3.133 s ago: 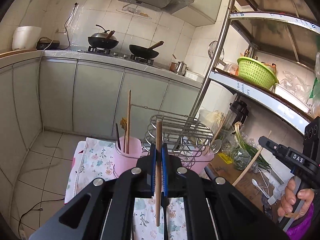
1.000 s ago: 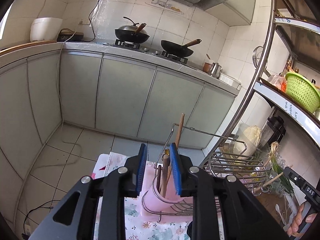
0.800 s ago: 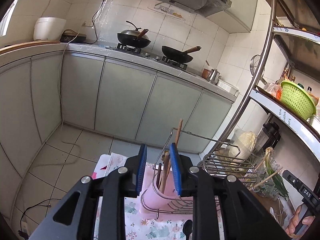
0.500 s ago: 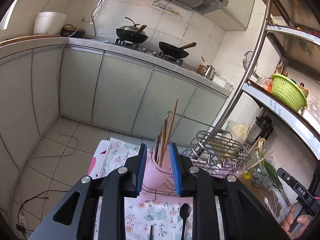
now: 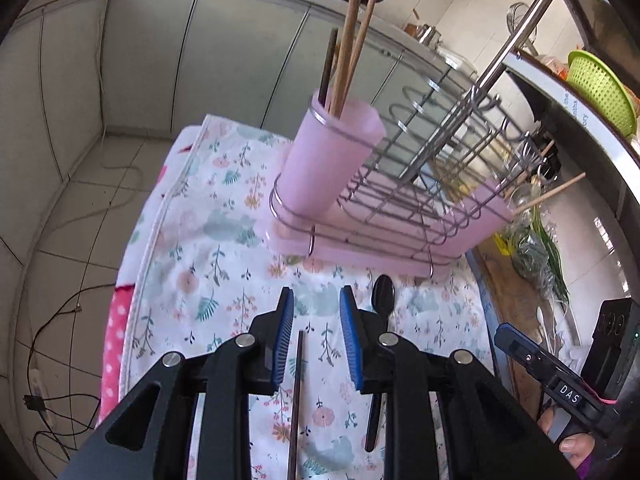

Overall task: Organize utensils
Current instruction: 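Move both open tools down toward the black spoon on the cloth, then close the right tool on the black spoon's handle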

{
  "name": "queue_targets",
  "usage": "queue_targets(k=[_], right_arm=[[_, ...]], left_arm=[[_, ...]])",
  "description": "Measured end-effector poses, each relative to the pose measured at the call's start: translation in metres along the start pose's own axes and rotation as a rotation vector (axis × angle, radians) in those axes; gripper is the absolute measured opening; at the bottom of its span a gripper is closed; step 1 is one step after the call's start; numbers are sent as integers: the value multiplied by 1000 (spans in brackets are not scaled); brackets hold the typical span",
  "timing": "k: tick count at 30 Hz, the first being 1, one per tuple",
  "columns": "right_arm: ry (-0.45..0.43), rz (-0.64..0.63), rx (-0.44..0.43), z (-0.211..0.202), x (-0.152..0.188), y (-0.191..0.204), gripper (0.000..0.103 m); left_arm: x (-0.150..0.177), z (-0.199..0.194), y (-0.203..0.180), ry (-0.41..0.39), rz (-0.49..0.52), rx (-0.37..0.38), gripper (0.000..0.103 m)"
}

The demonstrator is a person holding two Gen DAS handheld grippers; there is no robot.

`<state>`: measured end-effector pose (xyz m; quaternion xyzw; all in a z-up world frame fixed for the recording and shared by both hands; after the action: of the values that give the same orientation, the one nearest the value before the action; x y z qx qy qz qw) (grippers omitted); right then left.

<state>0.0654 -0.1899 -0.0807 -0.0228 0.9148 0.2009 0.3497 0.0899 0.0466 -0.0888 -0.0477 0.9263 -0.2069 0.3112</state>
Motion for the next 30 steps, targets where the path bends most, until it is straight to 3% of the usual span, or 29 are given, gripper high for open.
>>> queue_targets(k=[7,13,21,23,30], right_arm=[[136,42,-63,30,35,5,37],[212,132,-135,42,45,-2,36],[231,163,-156,49,45,-9,36],[235,164,-158,51,45,-10,32],[259,172,-164,65,41,-9,27]], left_arm=[[40,48,-11,238,71,-17,22],[53,81,-4,370,81,-98,18],[57,107,1,419,122,-185,12],[58,111,3,430,128,-198,9],[58,112,4,399,111,-178,4]])
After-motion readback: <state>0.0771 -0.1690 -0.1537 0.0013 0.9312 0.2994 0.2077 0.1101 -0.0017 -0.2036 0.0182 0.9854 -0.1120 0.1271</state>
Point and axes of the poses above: each gripper's, at about its wrist camera, not at the fingertips, and z roughly the way its jaws point, y to its left, x to its underside, the point moved 9 cm from there along z, roughly the way its jaws point, and after that the axes turned 2 degrees about x, right-handed, at the moved point
